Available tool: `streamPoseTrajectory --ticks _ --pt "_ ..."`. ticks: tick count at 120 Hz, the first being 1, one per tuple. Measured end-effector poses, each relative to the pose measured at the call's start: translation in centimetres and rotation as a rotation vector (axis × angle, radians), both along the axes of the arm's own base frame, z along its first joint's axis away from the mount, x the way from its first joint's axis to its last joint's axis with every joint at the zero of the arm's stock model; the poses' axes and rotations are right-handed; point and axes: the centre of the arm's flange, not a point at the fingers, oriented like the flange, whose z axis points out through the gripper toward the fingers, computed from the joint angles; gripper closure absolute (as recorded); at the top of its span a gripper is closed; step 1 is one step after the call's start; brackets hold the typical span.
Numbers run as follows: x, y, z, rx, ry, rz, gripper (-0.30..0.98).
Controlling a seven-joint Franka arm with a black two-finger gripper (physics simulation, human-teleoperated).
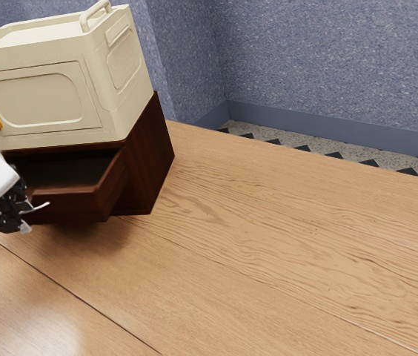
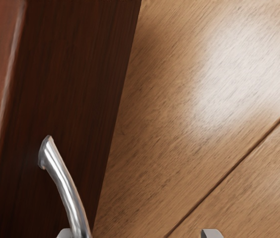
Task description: Pull the drawer handle with one arm to open the drawer
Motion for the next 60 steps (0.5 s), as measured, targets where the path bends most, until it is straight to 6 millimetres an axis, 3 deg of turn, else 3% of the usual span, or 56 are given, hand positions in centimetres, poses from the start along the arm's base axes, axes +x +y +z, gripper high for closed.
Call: streamPoseTrajectory --ticks 60 --pt "-2.7 -1.5 -0.3 -0.013 -0.007 -0.013 0.46"
